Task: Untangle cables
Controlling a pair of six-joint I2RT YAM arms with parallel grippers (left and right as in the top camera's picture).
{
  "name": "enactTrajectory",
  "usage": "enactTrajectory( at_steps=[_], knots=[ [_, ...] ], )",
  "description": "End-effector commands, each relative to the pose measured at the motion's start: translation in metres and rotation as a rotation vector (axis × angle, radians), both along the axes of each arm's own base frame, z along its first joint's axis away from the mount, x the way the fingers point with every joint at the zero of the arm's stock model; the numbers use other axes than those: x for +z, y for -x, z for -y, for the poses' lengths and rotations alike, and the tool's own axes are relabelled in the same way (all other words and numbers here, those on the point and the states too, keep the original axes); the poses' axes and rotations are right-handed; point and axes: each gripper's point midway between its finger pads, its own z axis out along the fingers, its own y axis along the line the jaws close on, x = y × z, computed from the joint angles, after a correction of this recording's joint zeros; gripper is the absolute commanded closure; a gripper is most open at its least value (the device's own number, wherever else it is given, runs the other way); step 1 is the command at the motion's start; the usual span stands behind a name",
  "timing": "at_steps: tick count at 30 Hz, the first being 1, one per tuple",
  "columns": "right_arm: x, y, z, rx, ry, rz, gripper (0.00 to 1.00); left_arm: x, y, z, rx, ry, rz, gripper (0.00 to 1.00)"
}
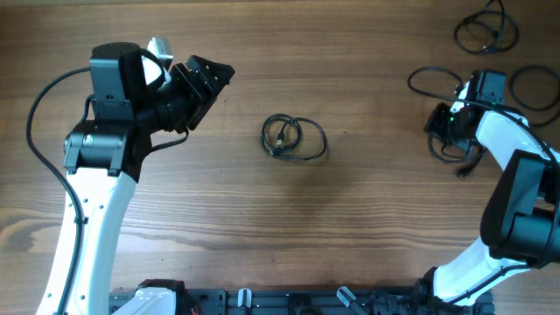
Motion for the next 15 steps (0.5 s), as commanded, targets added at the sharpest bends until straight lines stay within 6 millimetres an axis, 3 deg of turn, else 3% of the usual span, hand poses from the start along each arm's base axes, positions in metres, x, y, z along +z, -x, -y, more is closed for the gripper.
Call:
enactTrajectory(
  at_steps=[1,4,6,7,8,11,12,15],
  knots=[
    [0.024,-0.029,-0.009,-0.019,-0.077,0.117,0.96,0.004,-0.003,-0.003,0.002,-0.019,0.024,0.25],
    [0.066,-0.063,-0.006,-0.007,-0.085,0.225,0.96,0.003,-0.004,-0.005,0.013,-0.028,0.024,0.25],
    [0.086,-0.069,0.005,-0.028,-0.037,0.214,0.96,0.003,-0.005,-0.005,0.015,-0.029,0.024,0.25],
    [0.086,-0.062,0.014,-0.057,0.013,0.165,0.81,0.003,-0.005,-0.005,0.015,-0.029,0.024,0.25],
    [0.08,-0.05,0.021,-0.071,0.053,0.105,0.66,0.003,-0.004,-0.005,0.015,-0.029,0.024,0.25],
    [0.047,-0.007,0.014,-0.004,0.075,-0.075,0.65,0.003,-0.005,-0.005,0.015,-0.029,0.025,0.25],
    [0.027,0.011,0.006,0.03,0.07,-0.134,0.61,0.003,-0.005,-0.005,0.015,-0.029,0.025,0.25],
    [0.002,0.035,0.0,0.032,0.053,-0.196,0.59,0.003,-0.004,-0.005,0.015,-0.029,0.024,0.25]
  ],
)
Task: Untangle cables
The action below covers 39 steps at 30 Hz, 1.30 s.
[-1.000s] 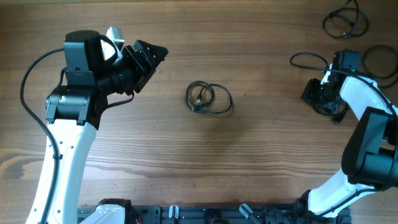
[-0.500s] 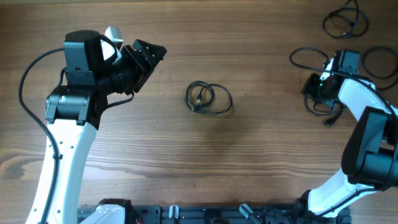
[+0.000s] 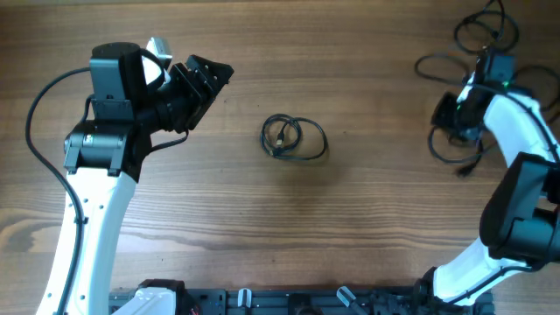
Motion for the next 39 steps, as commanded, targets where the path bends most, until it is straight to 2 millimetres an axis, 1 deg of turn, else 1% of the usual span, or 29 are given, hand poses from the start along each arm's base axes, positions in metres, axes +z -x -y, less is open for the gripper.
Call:
enactTrajectory(
  at_steps=[1,2,3,5,7,8,9,10,11,12,13,14,16,18,20,21,22,24,26,27,28,31,33,34,35,36,37,38,39],
  knots=[
    [-0.023,0.021,-0.004,0.028,0.016,-0.057,0.59,0.004,-0.003,-0.003,0.003,-0.02,0.023,0.25],
    [-0.029,0.023,-0.005,0.029,0.016,-0.057,0.59,0.004,-0.003,-0.003,0.003,-0.02,0.024,0.25],
    [-0.033,0.025,-0.005,0.029,0.017,-0.056,0.61,0.004,-0.003,-0.003,0.003,-0.02,0.024,0.25],
    [-0.038,0.027,-0.006,0.03,0.017,-0.054,0.7,0.004,-0.003,-0.003,0.003,-0.02,0.024,0.25],
    [-0.037,0.022,-0.006,0.037,0.024,-0.033,0.72,0.004,-0.003,-0.003,0.003,-0.02,0.024,0.25],
    [-0.039,0.02,-0.007,0.07,0.023,-0.022,0.74,0.004,-0.003,-0.003,0.003,-0.02,0.024,0.25],
    [-0.042,0.019,-0.01,0.095,0.015,-0.015,0.77,0.004,-0.003,-0.003,0.003,-0.02,0.024,0.25],
    [-0.047,0.018,-0.016,0.111,-0.002,-0.019,0.85,0.004,-0.003,-0.003,0.003,-0.02,0.024,0.25],
    [-0.052,0.018,-0.022,0.125,-0.008,-0.027,0.9,0.004,-0.003,-0.003,0.003,-0.02,0.024,0.25],
    [-0.057,0.017,-0.027,0.139,-0.009,-0.033,0.91,0.004,-0.003,-0.003,0.003,-0.02,0.024,0.25],
    [-0.061,0.014,-0.032,0.15,-0.009,-0.03,0.95,0.004,-0.003,-0.003,0.003,-0.02,0.024,0.25],
    [-0.062,0.011,-0.034,0.152,-0.008,-0.02,0.96,0.004,-0.003,-0.003,0.003,-0.02,0.024,0.25],
    [-0.058,-0.003,-0.032,0.124,-0.005,0.028,0.96,0.004,-0.003,-0.003,0.003,-0.02,0.024,0.24],
    [-0.039,-0.03,-0.036,0.136,-0.038,0.119,0.96,0.004,-0.003,-0.003,0.004,-0.02,0.024,0.24],
    [0.006,-0.077,-0.037,0.156,-0.061,0.257,0.96,0.003,-0.004,-0.005,0.013,-0.027,0.024,0.24],
    [0.03,-0.097,-0.034,0.159,-0.052,0.318,0.96,0.003,-0.005,-0.005,0.016,-0.03,0.024,0.24],
    [0.064,-0.12,-0.029,0.16,-0.032,0.394,0.96,0.003,-0.005,-0.005,0.016,-0.03,0.025,0.24],
    [0.105,-0.142,-0.021,0.158,-0.009,0.476,0.96,0.003,-0.005,-0.005,0.016,-0.03,0.025,0.24],
    [0.133,-0.153,-0.011,0.145,0.015,0.527,0.96,0.003,-0.005,-0.005,0.016,-0.03,0.025,0.24],
    [0.139,-0.156,-0.006,0.138,0.025,0.542,0.96,0.003,-0.005,-0.005,0.016,-0.03,0.025,0.24],
    [0.138,-0.154,-0.002,0.128,0.032,0.532,0.96,0.003,-0.005,-0.005,0.016,-0.03,0.024,0.24],
    [0.113,-0.143,0.012,0.104,0.063,0.44,0.95,0.003,-0.005,-0.005,0.016,-0.029,0.024,0.24],
    [0.098,-0.14,0.01,0.098,0.047,0.398,0.93,0.003,-0.005,-0.005,0.016,-0.029,0.024,0.24],
    [0.092,-0.139,0.009,0.1,0.043,0.385,0.83,0.003,-0.004,-0.005,0.015,-0.029,0.024,0.24],
    [0.089,-0.136,0.009,0.099,0.041,0.371,0.64,0.003,-0.004,-0.005,0.015,-0.029,0.024,0.24],
    [0.089,-0.135,0.01,0.098,0.041,0.367,0.37,0.003,-0.005,-0.005,0.016,-0.029,0.024,0.24],
    [0.093,-0.133,0.015,0.086,0.042,0.367,0.32,0.003,-0.005,-0.005,0.016,-0.029,0.024,0.24],
    [0.098,-0.13,0.024,0.059,0.04,0.366,0.32,0.003,-0.005,-0.005,0.016,-0.029,0.024,0.24],
    [0.103,-0.125,0.037,0.009,0.034,0.362,0.32,0.003,-0.005,-0.005,0.016,-0.029,0.024,0.24]
  ],
)
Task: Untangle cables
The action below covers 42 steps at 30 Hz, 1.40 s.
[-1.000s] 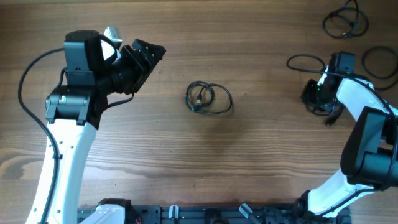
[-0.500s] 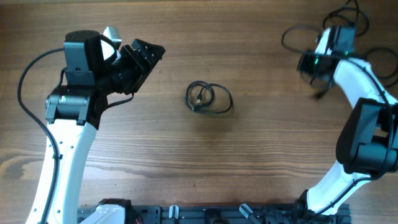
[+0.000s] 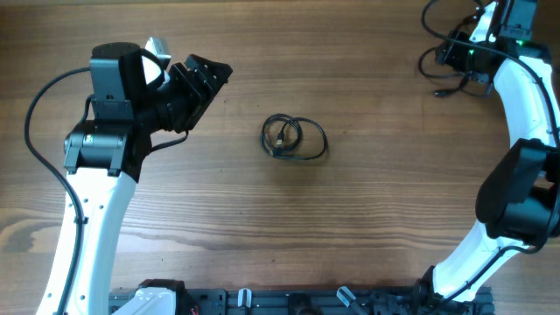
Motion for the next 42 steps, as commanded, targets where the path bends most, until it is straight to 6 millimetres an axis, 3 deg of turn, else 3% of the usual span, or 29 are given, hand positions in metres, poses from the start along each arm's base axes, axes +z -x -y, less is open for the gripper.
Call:
enactTrajectory(
  at_steps=[1,2,3,5,6,7,9,12,14,18,23,26,30,37,42],
  knots=[
    [0.013,0.011,0.046,-0.13,-0.009,-0.009,0.32,0.004,-0.003,-0.003,0.001,-0.018,0.023,0.24],
    [0.01,0.029,0.08,-0.213,-0.025,-0.041,0.32,0.004,-0.003,-0.003,0.001,-0.018,0.022,0.24],
    [0.008,0.038,0.095,-0.247,-0.03,-0.053,0.32,0.003,-0.003,-0.003,0.001,-0.019,0.021,0.24],
    [0.01,0.07,0.15,-0.367,-0.066,-0.068,0.31,0.003,-0.003,-0.003,0.001,-0.019,0.021,0.24],
    [0.011,0.078,0.161,-0.389,-0.102,-0.056,0.29,0.003,-0.003,-0.003,0.001,-0.019,0.021,0.24],
    [0.005,0.099,0.189,-0.453,-0.141,-0.062,0.24,0.003,-0.003,-0.003,0.001,-0.019,0.021,0.24],
    [-0.007,0.112,0.203,-0.494,-0.137,-0.093,0.22,0.003,-0.003,-0.003,0.001,-0.019,0.021,0.24],
    [-0.05,0.121,0.213,-0.486,-0.093,-0.196,0.19,0.003,-0.003,-0.003,0.001,-0.019,0.021,0.23],
    [-0.072,0.112,0.213,-0.474,-0.124,-0.194,0.19,0.003,-0.003,-0.003,0.001,-0.019,0.02,0.23],
    [-0.085,0.088,0.216,-0.52,-0.18,-0.12,0.19,0.003,-0.003,-0.003,0.001,-0.019,0.021,0.22],
    [-0.104,0.053,0.208,-0.458,-0.157,-0.054,0.22,0.003,-0.003,-0.003,0.001,-0.019,0.021,0.21],
    [-0.124,0.057,0.211,-0.52,-0.133,-0.101,0.22,0.003,-0.003,-0.003,0.001,-0.019,0.021,0.21],
    [-0.127,0.067,0.221,-0.572,-0.113,-0.125,0.22,0.004,-0.003,-0.003,0.004,-0.021,0.024,0.2],
    [-0.119,0.07,0.225,-0.585,-0.114,-0.123,0.18,0.004,-0.004,-0.003,0.004,-0.02,0.028,0.2],
    [-0.126,0.073,0.223,-0.563,-0.103,-0.129,0.16,0.005,-0.004,-0.003,0.004,-0.02,0.029,0.18]
  ],
)
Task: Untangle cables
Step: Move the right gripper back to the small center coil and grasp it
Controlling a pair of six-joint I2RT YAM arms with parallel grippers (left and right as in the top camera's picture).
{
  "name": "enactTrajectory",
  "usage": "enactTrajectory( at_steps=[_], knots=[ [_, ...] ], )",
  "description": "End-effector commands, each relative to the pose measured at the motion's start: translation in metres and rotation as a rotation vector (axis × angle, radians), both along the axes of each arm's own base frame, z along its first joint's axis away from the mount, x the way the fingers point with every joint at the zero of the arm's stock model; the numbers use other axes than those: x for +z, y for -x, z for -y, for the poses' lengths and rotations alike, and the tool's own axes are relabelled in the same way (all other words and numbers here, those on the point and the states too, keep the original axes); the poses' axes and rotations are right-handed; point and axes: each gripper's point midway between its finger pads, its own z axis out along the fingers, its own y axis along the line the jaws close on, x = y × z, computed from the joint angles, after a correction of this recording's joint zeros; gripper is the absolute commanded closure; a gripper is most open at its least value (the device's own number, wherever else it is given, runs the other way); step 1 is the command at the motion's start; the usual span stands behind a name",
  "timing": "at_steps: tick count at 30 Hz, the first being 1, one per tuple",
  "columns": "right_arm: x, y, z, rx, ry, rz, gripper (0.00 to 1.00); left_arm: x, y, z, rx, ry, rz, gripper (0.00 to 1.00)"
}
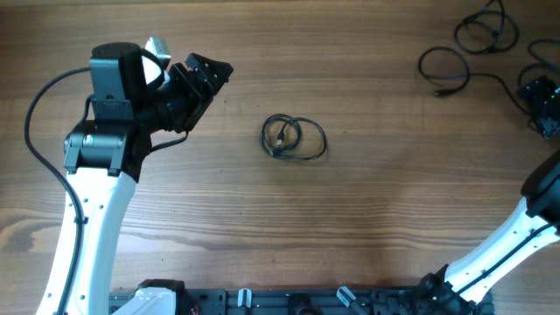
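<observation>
A small black cable coil (294,137) lies at the middle of the table. A second black cable bundle (486,31) sits at the far right corner. Below it a loose black cable loop (444,68) trails a strand rightward to my right gripper (542,98), which is cut by the right edge; its jaws are hidden. My left gripper (214,72) hangs at the upper left, well away from the coil and pointing toward it; nothing shows between its fingers, and whether they are apart is not clear.
The wooden table (350,227) runs across the whole view. The left arm's white link (87,210) rises from the front left. A dark rail (297,302) lines the front edge.
My right gripper was at the far right corner with cable around it; now it is lower, at the right edge. The cable lies as an open loop with a strand toward the gripper.
First my right gripper sat in a tangle of cables at the right side. Then it was farther back with the cables, then at the far right corner. Now one bundle rests in the corner and a separate loop lies below it. The left arm and centre coil stayed put.
</observation>
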Motion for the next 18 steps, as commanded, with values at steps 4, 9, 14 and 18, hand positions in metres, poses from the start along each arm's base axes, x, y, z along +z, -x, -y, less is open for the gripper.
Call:
enactTrajectory(
  at_steps=[4,9,14,18],
  knots=[
    [-0.026,0.001,-0.005,0.016,0.018,-0.009,0.13,0.004,-0.004,-0.003,0.004,-0.02,0.027,0.18],
    [-0.013,-0.047,-0.033,0.176,0.065,0.176,0.05,0.004,-0.004,-0.003,0.007,-0.015,0.023,0.19],
    [0.119,-0.062,-0.024,0.208,0.153,0.407,0.0,0.004,-0.004,-0.003,0.007,-0.015,0.023,0.18],
    [0.231,-0.021,-0.03,0.126,0.284,0.448,0.0,0.004,-0.004,-0.003,0.006,-0.017,0.024,0.18]
  ],
)
